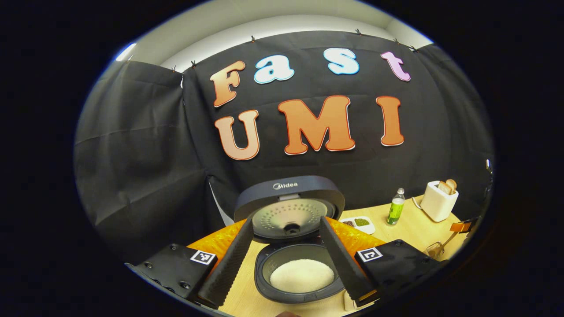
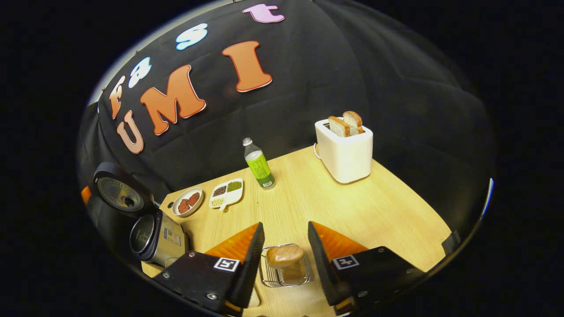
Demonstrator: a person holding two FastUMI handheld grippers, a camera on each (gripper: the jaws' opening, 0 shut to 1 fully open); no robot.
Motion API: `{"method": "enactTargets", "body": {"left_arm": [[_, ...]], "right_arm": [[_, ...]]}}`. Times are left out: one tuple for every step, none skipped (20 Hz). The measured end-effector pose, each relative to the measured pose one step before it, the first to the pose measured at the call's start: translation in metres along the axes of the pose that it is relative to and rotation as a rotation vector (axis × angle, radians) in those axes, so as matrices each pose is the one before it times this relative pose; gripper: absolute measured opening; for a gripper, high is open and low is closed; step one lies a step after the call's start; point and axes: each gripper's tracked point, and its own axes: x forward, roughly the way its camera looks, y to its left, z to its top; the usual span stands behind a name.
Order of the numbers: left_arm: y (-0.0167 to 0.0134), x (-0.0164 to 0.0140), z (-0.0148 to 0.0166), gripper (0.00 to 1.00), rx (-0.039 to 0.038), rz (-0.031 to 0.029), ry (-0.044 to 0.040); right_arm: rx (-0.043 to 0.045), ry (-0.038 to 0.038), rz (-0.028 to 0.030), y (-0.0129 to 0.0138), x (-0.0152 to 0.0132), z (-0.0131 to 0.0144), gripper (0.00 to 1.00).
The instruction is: Close the left gripper, press the button to open the rice cooker; take a wooden spoon from the chopstick holder with the right hand, scoop a spoonful of rice and pour it into the rice cooker, then put the wooden spoon back into the chopstick holder.
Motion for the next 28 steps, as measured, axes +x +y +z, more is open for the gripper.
{"method": "enactTargets", "body": {"left_arm": [[0.00173,0.00484,0.00637,1.00,-0.01937,-0.00306,-0.00195],[0.00093,0.00446,0.00713,0.94,-0.02342,-0.00738,-0.00347],[0.00119,0.00399,0.00891,1.00,-0.02133,-0.00498,-0.00326],[0.00322,0.00443,0.00810,1.00,-0.01861,0.00317,-0.00320],[0.00844,0.00213,0.00549,0.97,-0.01922,-0.00772,-0.00267],[0.00101,0.00535,0.00856,0.94,-0.01459,-0.00247,-0.00110],[0.00198,0.00533,0.00789,0.94,-0.00980,-0.00266,0.00264],[0.00128,0.00670,0.00889,0.97,-0.01348,0.00053,0.00627],[0.00063,0.00880,0.00555,1.00,-0.00365,0.00640,0.01676],[0.00103,0.01031,0.00398,0.97,-0.00432,0.00294,0.01672],[-0.00005,0.00874,0.00082,0.94,0.00192,0.00620,0.02123],[-0.00074,0.01267,0.00180,0.94,0.00467,-0.00627,0.00409],[0.00075,0.01165,-0.00287,1.00,0.00746,0.00885,0.02192],[0.00027,0.00983,-0.00840,0.94,-0.00233,0.00427,0.03692],[-0.00394,0.00880,-0.00666,0.94,-0.01007,-0.00550,0.03605],[-0.00277,0.00689,-0.00759,0.94,-0.00203,-0.00249,0.03491],[0.00068,0.00387,-0.00407,0.94,-0.00272,0.00593,0.02273],[-0.00055,0.00482,-0.00174,0.98,-0.00542,0.00133,0.01818],[-0.00048,0.00153,-0.00683,0.94,0.00537,0.00498,0.02821],[0.00095,0.00405,-0.00327,0.98,0.00742,0.00615,0.01040],[-0.00191,0.00125,-0.00210,0.98,0.00962,-0.00339,0.01692],[-0.00261,0.00088,-0.00440,0.98,-0.00044,-0.01259,0.02791],[-0.00688,0.00360,-0.00173,0.96,-0.00216,-0.00127,0.03081],[0.00080,-0.00075,-0.00534,0.99,-0.00345,-0.00330,0.02596],[0.00454,-0.00384,-0.00969,0.96,-0.00538,-0.00038,0.01917],[-0.00066,-0.00241,-0.00237,0.96,-0.00320,-0.00085,0.01423],[-0.00160,-0.00211,-0.00530,1.00,-0.00332,-0.00133,0.02202],[-0.00128,-0.00204,-0.00864,1.00,-0.00244,-0.00449,0.03264]], "right_arm": [[-0.00471,-0.01415,-0.01036,-0.00295,-0.00409,0.00699,0.68],[-0.00452,-0.01702,-0.00878,-0.00250,-0.00361,0.00694,0.74],[-0.00597,-0.01584,-0.01443,-0.00293,-0.00342,0.00793,0.76],[-0.00376,-0.01602,-0.00379,-0.00151,-0.00421,0.00743,0.80],[-0.00025,-0.01592,-0.00045,-0.00029,-0.00445,0.00836,0.81],[0.00158,-0.01660,0.00192,0.00065,-0.00501,0.00767,0.83],[-0.00014,-0.01553,0.00306,0.00081,-0.00504,0.00868,0.83],[-0.00241,-0.01940,0.00041,0.00036,-0.00460,0.00840,0.84],[-0.00665,-0.01840,0.00362,0.00216,-0.00447,0.00787,0.84],[-0.00820,-0.02003,0.00076,0.00110,-0.00477,0.00828,0.84],[-0.00701,-0.01814,0.00485,0.00164,-0.00421,0.00830,0.84],[-0.00483,-0.01712,0.00611,0.00281,-0.00472,0.00730,0.86],[0.00024,-0.01610,0.00512,0.00308,-0.00349,0.00669,0.87],[0.00020,-0.01160,0.00495,0.00155,-0.00367,0.00440,0.88],[-0.00262,-0.01073,0.00101,0.00023,-0.00336,0.00365,0.89],[-0.00606,-0.00979,-0.00228,-0.00218,-0.00236,0.00339,0.90],[-0.00536,-0.00638,-0.00292,-0.00185,-0.00244,0.00209,0.91],[-0.00468,-0.00757,-0.00320,-0.00281,-0.00247,0.00220,1.00],[-0.00148,-0.00683,-0.00326,-0.00189,-0.00224,0.00212,0.92],[-0.00090,-0.00428,-0.00194,-0.00124,-0.00295,0.00142,0.92],[-0.00078,-0.00427,-0.00066,-0.00064,-0.00139,0.00146,0.92],[-0.00115,-0.00064,-0.00122,-0.00110,0.00051,-0.00078,0.93],[-0.00090,0.00271,0.00277,-0.00043,-0.00027,-0.00033,0.92],[-0.00079,0.00115,0.00060,0.00065,0.00024,0.00003,0.92],[-0.00108,0.00016,0.00253,0.00093,0.00085,-0.00009,0.93],[-0.00195,-0.00196,0.00303,0.00129,0.00085,-0.00059,0.93],[-0.00271,-0.00083,0.00553,0.00172,0.00043,0.00039,0.93],[-0.00301,-0.00084,0.00810,0.00312,-0.00015,0.00015,0.93]]}}
